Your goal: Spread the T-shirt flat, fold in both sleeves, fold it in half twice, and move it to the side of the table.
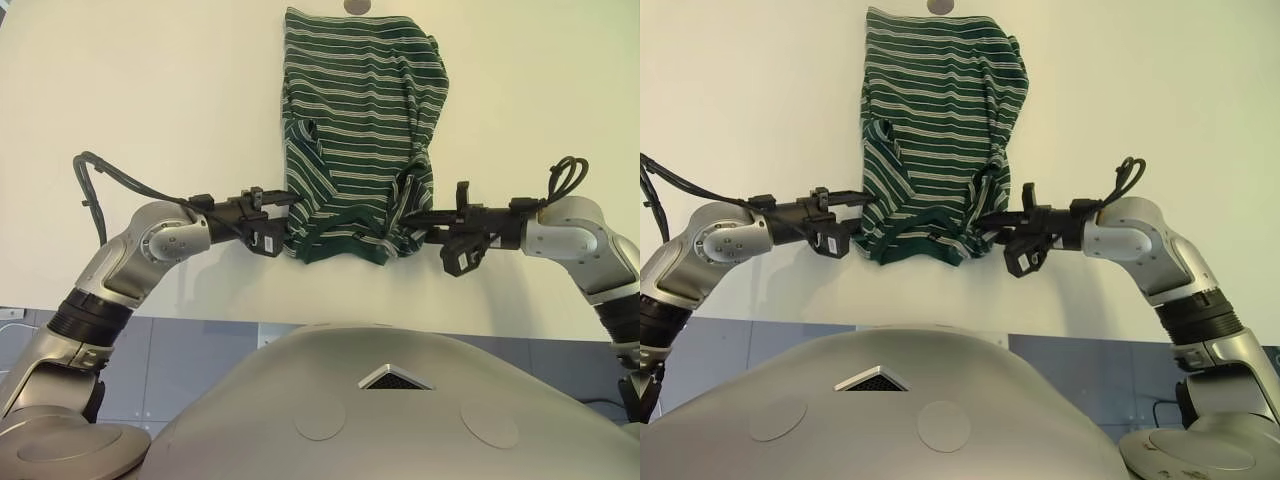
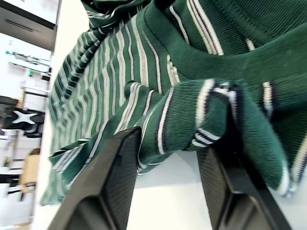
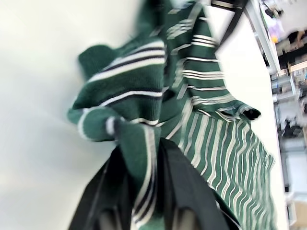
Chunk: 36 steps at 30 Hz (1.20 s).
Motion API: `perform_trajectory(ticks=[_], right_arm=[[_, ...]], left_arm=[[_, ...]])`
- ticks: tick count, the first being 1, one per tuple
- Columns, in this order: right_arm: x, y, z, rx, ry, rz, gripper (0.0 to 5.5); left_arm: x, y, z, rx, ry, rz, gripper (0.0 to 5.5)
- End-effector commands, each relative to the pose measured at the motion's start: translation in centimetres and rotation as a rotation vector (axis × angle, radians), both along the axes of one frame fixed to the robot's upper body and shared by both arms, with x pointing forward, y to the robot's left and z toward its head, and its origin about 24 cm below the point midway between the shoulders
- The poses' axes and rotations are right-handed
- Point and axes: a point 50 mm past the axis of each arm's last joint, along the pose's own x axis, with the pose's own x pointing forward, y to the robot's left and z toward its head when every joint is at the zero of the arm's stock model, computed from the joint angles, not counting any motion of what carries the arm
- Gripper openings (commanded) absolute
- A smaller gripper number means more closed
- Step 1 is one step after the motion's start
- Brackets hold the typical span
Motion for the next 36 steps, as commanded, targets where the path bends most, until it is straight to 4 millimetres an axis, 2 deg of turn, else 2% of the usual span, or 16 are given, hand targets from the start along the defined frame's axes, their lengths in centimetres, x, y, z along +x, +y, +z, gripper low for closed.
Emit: perform_trajectory(ticks=[1, 5, 7, 8, 9, 13, 15, 20, 24, 26, 28, 31, 34, 36], right_arm=[[-0.2, -1.0, 4.0, 0.011, 0.596, -0.171, 0.1], [-2.9, -1.5, 6.8, -0.002, 1.154, -0.094, 0.05], [-2.3, -1.1, 6.9, 0.107, 1.246, -0.126, 0.05], [-1.5, -1.2, 6.9, 0.169, 1.258, -0.167, 0.05], [0.5, -2.1, 6.8, 0.255, 1.246, -0.262, 0.05], [6.7, -5.8, 5.5, 0.531, 1.199, -0.622, 0.04], [9.0, -6.5, 4.3, 0.624, 1.197, -0.762, 0.04], [13.3, -6.9, 1.9, 0.734, 1.128, -1.062, 0.04], [14.7, -7.8, 0.6, 0.753, 1.082, -1.231, 0.04], [14.8, -7.8, 0.2, 0.729, 1.086, -1.256, 0.64], [14.7, -7.6, 0.0, 0.714, 1.092, -1.247, 0.95], [14.2, -8.5, -0.2, 0.66, 0.992, -1.268, 0.95], [14.5, -9.9, 0.9, 0.677, 0.797, -1.297, 0.95], [15.0, -10.6, 2.0, 0.712, 0.689, -1.301, 0.99]], left_arm=[[-3.4, 2.3, -0.2, 0.137, 0.576, 0.069, 1.24], [-3.4, 2.2, 3.5, -0.024, 0.852, 0.133, 0.49], [-3.2, 1.5, 5.2, -0.144, 0.939, 0.138, 0.15], [-2.9, 1.3, 5.8, -0.194, 0.957, 0.143, 0.0], [-1.9, 1.0, 6.4, -0.281, 0.948, 0.181, 0.0], [5.0, 1.1, 7.8, -0.606, 0.816, 0.444, 0.0], [8.0, 0.7, 7.8, -0.718, 0.789, 0.545, 0.0], [14.3, -0.1, 6.0, -0.828, 0.727, 0.774, 0.0], [17.7, -1.0, 4.4, -0.858, 0.721, 0.885, 0.0], [18.5, -1.2, 3.4, -0.86, 0.725, 0.942, 0.52], [18.7, -1.1, 2.5, -0.847, 0.719, 0.982, 0.78], [18.4, 0.2, 0.6, -0.71, 0.59, 1.084, 0.78], [18.1, 1.3, 1.3, -0.717, 0.423, 1.047, 0.78], [16.5, -0.2, 2.6, -0.765, 0.388, 0.849, 0.59]])
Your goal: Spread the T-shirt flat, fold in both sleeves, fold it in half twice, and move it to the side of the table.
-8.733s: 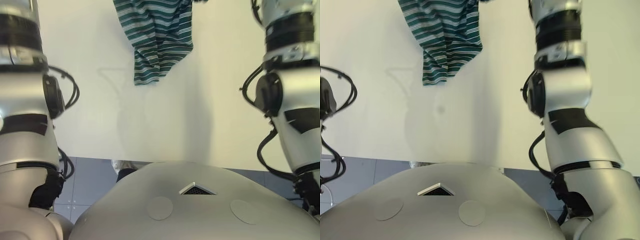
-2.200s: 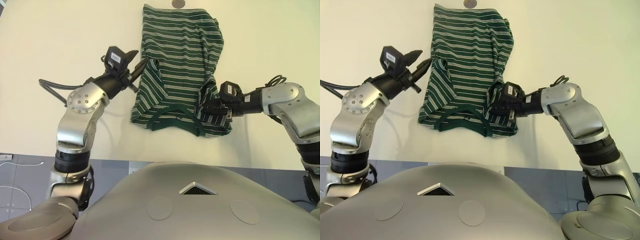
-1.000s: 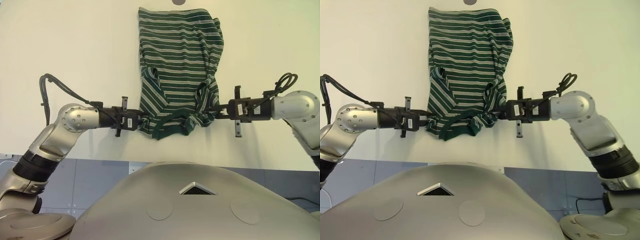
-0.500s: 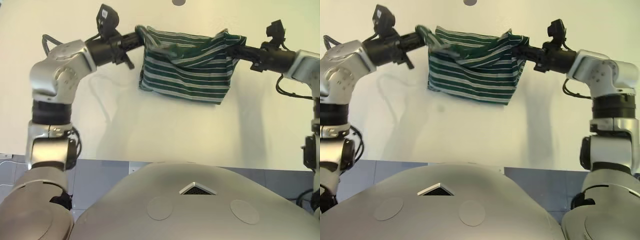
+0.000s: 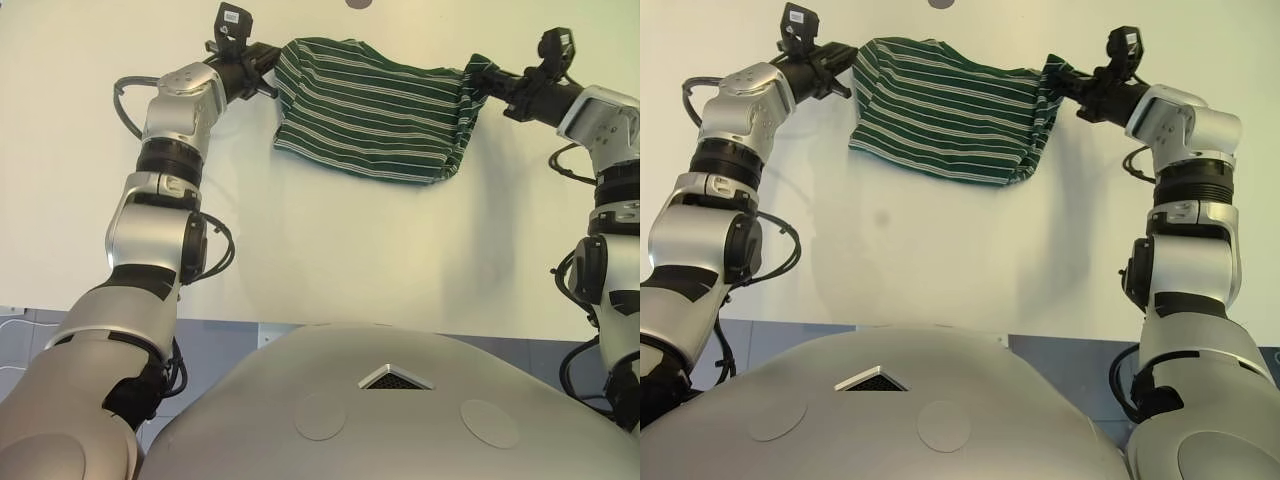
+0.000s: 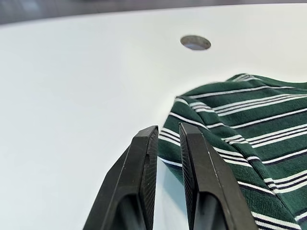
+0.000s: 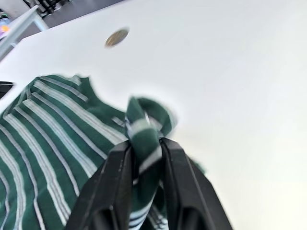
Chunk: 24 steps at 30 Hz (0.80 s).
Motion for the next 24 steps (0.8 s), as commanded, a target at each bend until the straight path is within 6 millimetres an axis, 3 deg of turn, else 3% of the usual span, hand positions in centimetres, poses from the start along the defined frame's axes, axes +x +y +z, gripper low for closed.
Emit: perform_trajectory(ticks=[1, 4, 7, 10, 12, 14, 16, 17, 20, 22, 24], right_arm=[[0.6, -1.6, 1.8, -0.105, -0.15, -0.064, 0.99], [1.1, -0.2, 2.0, -0.227, -0.25, 0.034, 0.57], [1.0, 2.5, -0.6, -0.417, -0.249, 0.269, 0.03], [-1.6, 2.7, -4.2, -0.686, -0.117, 0.658, 0.03], [-6.1, 3.1, -4.4, -0.582, 0.062, 1.078, 0.03], [-9.5, 7.0, -1.9, -0.298, 0.076, 1.333, 0.03], [-10.3, 10.6, 0.3, -0.114, -0.001, 1.357, 0.03], [-9.4, 11.7, 0.5, -0.101, -0.078, 1.256, 0.03], [-6.3, 11.9, 1.4, -0.12, -0.25, 0.835, 0.27], [-5.9, 9.9, 2.2, -0.239, -0.355, 0.732, 0.66], [-7.3, 7.0, 1.4, -0.486, -0.452, 0.817, 1.14]], left_arm=[[-3.1, -2.3, 1.7, -0.027, -0.175, -0.251, 0.49], [-6.3, -6.1, 1.1, 0.027, -0.161, -0.482, 0.0], [-7.7, -8.2, -1.7, 0.237, -0.034, -0.587, 0.0], [-7.9, -6.7, -3.8, 0.491, 0.081, -0.642, 0.0], [-5.9, -4.0, -4.1, 0.737, 0.087, -0.644, 0.0], [-2.5, -2.9, -2.7, 0.949, -0.012, -0.591, 0.0], [0.0, -3.8, -0.7, 1.016, -0.167, -0.516, 0.0], [0.7, -4.3, 0.2, 0.985, -0.253, -0.457, 0.0], [1.0, -3.0, 2.5, 0.747, -0.455, -0.289, 0.0], [-1.7, -0.2, 2.6, 0.679, -0.547, -0.323, 0.37], [-7.2, 2.3, 1.4, 0.745, -0.581, -0.527, 0.82]])
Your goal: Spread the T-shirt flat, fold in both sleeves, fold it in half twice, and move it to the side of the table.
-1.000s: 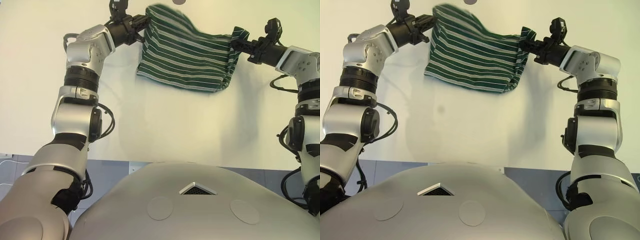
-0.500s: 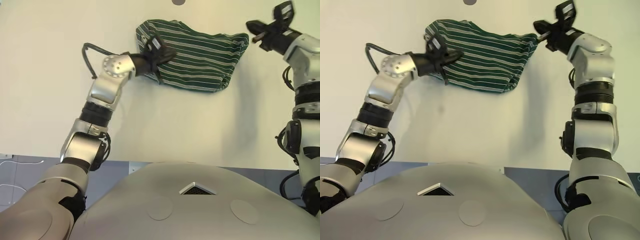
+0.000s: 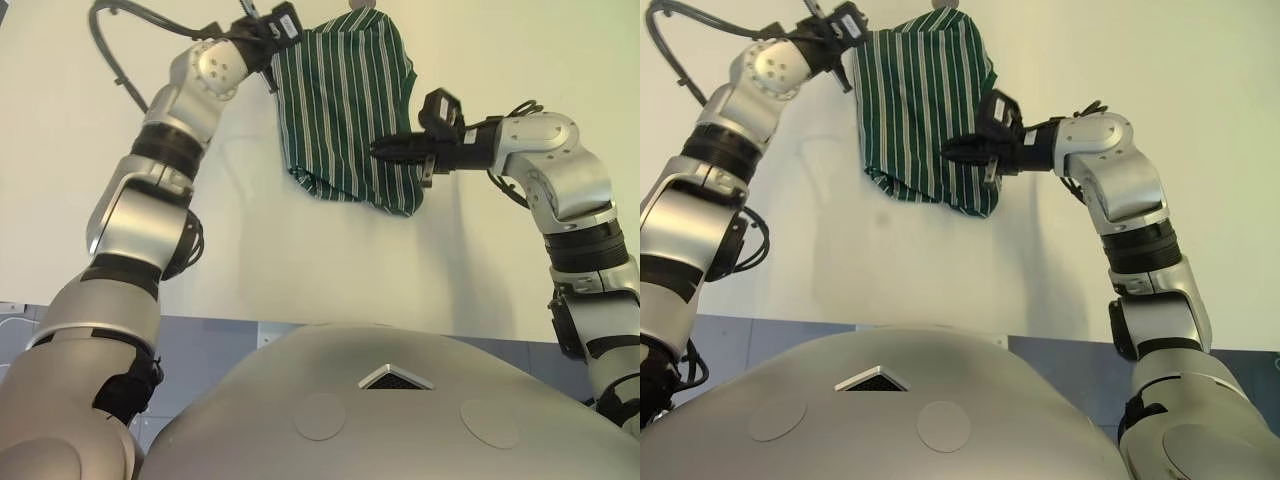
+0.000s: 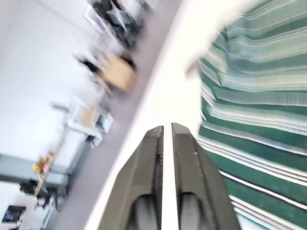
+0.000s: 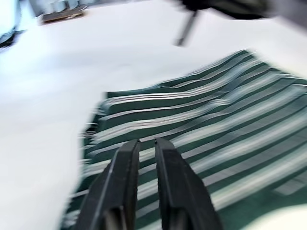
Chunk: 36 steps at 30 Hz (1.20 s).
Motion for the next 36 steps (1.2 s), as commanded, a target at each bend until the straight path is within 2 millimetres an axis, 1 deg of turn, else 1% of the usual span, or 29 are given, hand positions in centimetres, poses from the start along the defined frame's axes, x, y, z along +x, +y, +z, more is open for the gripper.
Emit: perform_trajectory(ticks=[1, 2, 3, 4, 5, 6, 7, 9, 12, 15, 16, 18, 21, 22, 23, 24, 25, 26, 27, 29, 32, 33, 34, 36], right_arm=[[-2.4, -4.6, -1.3, -0.31, -0.243, 0.11, 1.43], [-3.3, -5.6, -2.0, -0.373, -0.274, 0.165, 1.6], [-4.0, -6.3, -2.7, -0.433, -0.311, 0.218, 1.79], [-4.3, -6.8, -3.4, -0.471, -0.339, 0.26, 2.0], [-4.5, -6.8, -4.0, -0.487, -0.366, 0.294, 2.0], [-4.7, -6.5, -4.7, -0.485, -0.396, 0.327, 2.0], [-4.9, -5.8, -5.2, -0.472, -0.433, 0.364, 2.0], [-5.1, -4.3, -5.9, -0.427, -0.49, 0.414, 2.0], [-4.8, -2.8, -6.4, -0.398, -0.534, 0.439, 2.0], [-4.2, -2.2, -7.5, -0.417, -0.52, 0.416, 1.36], [-3.8, -1.9, -7.6, -0.386, -0.484, 0.368, 1.14], [-3.3, -1.5, -7.3, -0.321, -0.412, 0.298, 0.69], [-2.3, -0.9, -5.7, -0.225, -0.324, 0.242, 0.19], [-2.1, -0.8, -5.1, -0.199, -0.291, 0.233, 0.04], [-2.2, -0.8, -4.6, -0.182, -0.247, 0.242, 0.03], [-2.8, -0.9, -4.3, -0.176, -0.189, 0.273, 0.02], [-3.9, -1.5, -3.7, -0.167, -0.081, 0.332, 0.02], [-4.9, -1.8, -2.8, -0.13, 0.029, 0.368, 0.02], [-5.2, -2.0, -1.6, -0.08, 0.115, 0.382, 0.02], [-4.6, -2.0, 0.5, 0.021, 0.193, 0.347, 0.02], [-2.2, -1.3, 2.4, 0.134, 0.214, 0.241, 0.02], [-1.4, -1.0, 2.7, 0.149, 0.215, 0.207, 0.02], [-0.4, -0.6, 2.7, 0.155, 0.225, 0.163, 0.02], [2.1, 0.1, 2.2, 0.165, 0.242, 0.048, 0.02]], left_arm=[[-9.0, 3.9, -2.5, 0.212, 0.075, -0.271, 1.08], [-11.3, 4.0, -3.0, 0.276, 0.12, -0.351, 1.22], [-12.9, 3.9, -3.5, 0.324, 0.159, -0.402, 1.4], [-13.9, 3.8, -3.9, 0.351, 0.189, -0.425, 1.58], [-14.6, 3.2, -4.3, 0.348, 0.208, -0.437, 1.58], [-15.0, 2.5, -4.9, 0.34, 0.22, -0.448, 1.58], [-15.3, 1.7, -5.4, 0.329, 0.227, -0.457, 1.58], [-15.2, 0.3, -6.1, 0.321, 0.229, -0.469, 1.58], [-14.5, -0.7, -6.8, 0.328, 0.228, -0.45, 1.58], [-13.9, -1.0, -7.3, 0.344, 0.246, -0.422, 1.59], [-13.8, -1.1, -7.4, 0.342, 0.257, -0.42, 1.38], [-13.9, -1.1, -7.5, 0.326, 0.291, -0.416, 1.0], [-14.2, -1.2, -7.0, 0.266, 0.387, -0.411, 0.6], [-14.5, -1.2, -6.7, 0.221, 0.459, -0.41, 0.37], [-15.1, -1.3, -6.2, 0.168, 0.54, -0.419, 0.16], [-15.9, -1.3, -5.6, 0.114, 0.633, -0.435, 0.01], [-17.0, -1.2, -4.5, 0.058, 0.73, -0.46, 0.0], [-17.9, -1.0, -3.3, 0.013, 0.799, -0.479, 0.0], [-18.4, -0.8, -2.0, -0.025, 0.843, -0.488, 0.0], [-18.0, -0.4, 0.4, -0.086, 0.85, -0.474, 0.0], [-14.9, 0.2, 3.5, -0.201, 0.746, -0.383, 0.0], [-13.8, 0.5, 4.0, -0.227, 0.719, -0.332, 0.0], [-12.7, 0.9, 4.1, -0.251, 0.705, -0.261, 0.0], [-10.2, 1.8, 3.6, -0.311, 0.691, -0.096, 0.0]])
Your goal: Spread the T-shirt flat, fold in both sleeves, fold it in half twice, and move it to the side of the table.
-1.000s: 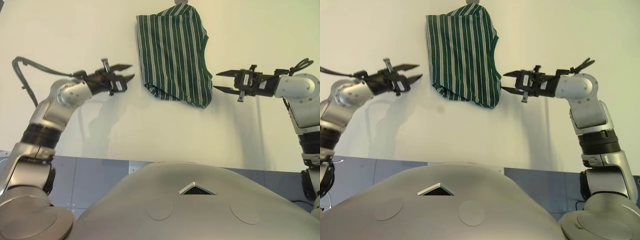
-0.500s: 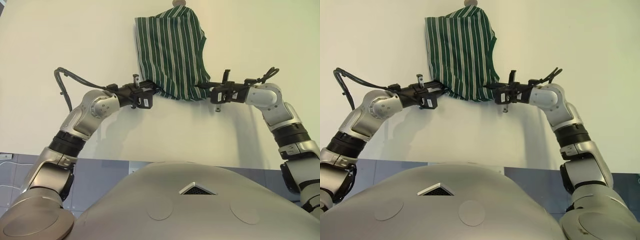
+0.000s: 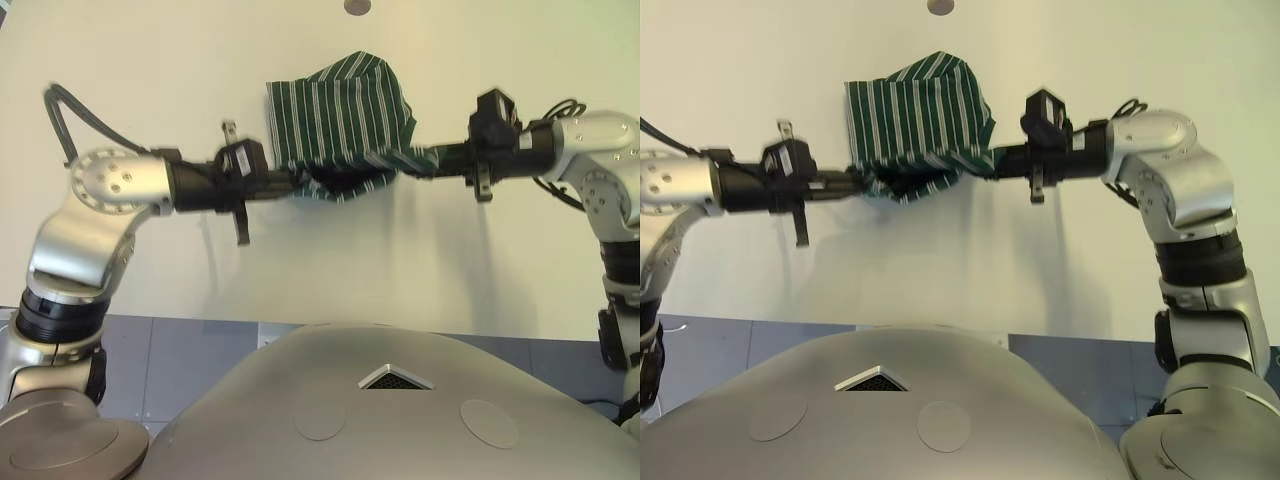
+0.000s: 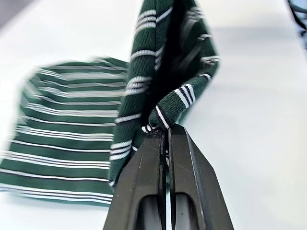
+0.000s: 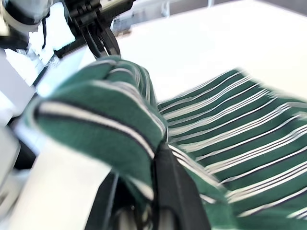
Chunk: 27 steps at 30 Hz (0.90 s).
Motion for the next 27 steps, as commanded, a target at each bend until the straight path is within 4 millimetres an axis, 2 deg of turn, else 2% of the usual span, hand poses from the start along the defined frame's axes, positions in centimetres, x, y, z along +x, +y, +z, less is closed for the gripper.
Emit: perform_trajectory(ticks=[1, 5, 6, 8, 9, 13, 16, 19, 21, 22, 24, 25, 27], right_arm=[[4.2, 1.3, -0.3, -0.01, 0.034, -0.185, 0.02], [8.0, 3.6, -2.7, -0.087, 0.088, -0.355, 0.02], [8.7, 3.7, -3.6, -0.127, 0.096, -0.408, 0.39], [9.6, 3.6, -4.5, -0.155, 0.094, -0.498, 0.69], [10.0, 3.5, -4.8, -0.161, 0.087, -0.534, 0.95], [10.8, 3.2, -5.0, -0.136, 0.082, -0.623, 1.0], [11.3, 2.3, -4.6, -0.159, -0.009, -0.701, 1.0], [11.8, 2.6, -3.0, -0.184, -0.242, -0.721, 1.0], [11.4, 4.2, -2.5, -0.151, -0.334, -0.633, 0.8], [10.6, 5.4, -2.7, -0.115, -0.32, -0.536, 0.64], [8.8, 6.9, -3.7, -0.088, -0.26, -0.385, 0.19], [8.1, 7.3, -4.6, -0.104, -0.226, -0.348, 0.0], [7.2, 7.6, -6.2, -0.156, -0.169, -0.337, 0.0]], left_arm=[[3.9, 1.4, -0.8, 0.004, 0.019, 0.274, 0.0], [7.8, 1.7, -2.6, 0.008, -0.004, 0.499, 0.0], [9.1, 1.4, -2.6, -0.024, -0.022, 0.542, 0.0], [10.8, 0.8, -2.7, -0.076, -0.036, 0.59, 0.0], [11.5, 0.5, -3.0, -0.081, -0.044, 0.601, 0.0], [12.8, -0.6, -3.3, -0.132, -0.079, 0.604, 0.8], [14.1, -0.2, -4.5, -0.027, -0.152, 0.671, 0.91], [14.8, 1.9, -5.2, 0.072, -0.267, 0.802, 0.91], [14.6, 3.4, -5.2, 0.057, -0.316, 0.884, 0.95], [14.2, 4.0, -5.1, 0.029, -0.329, 0.912, 0.95], [13.4, 4.5, -5.0, -0.034, -0.343, 0.932, 0.62], [12.9, 4.6, -5.0, -0.065, -0.345, 0.93, 0.35], [11.7, 4.4, -4.9, -0.122, -0.342, 0.927, 0.03]])
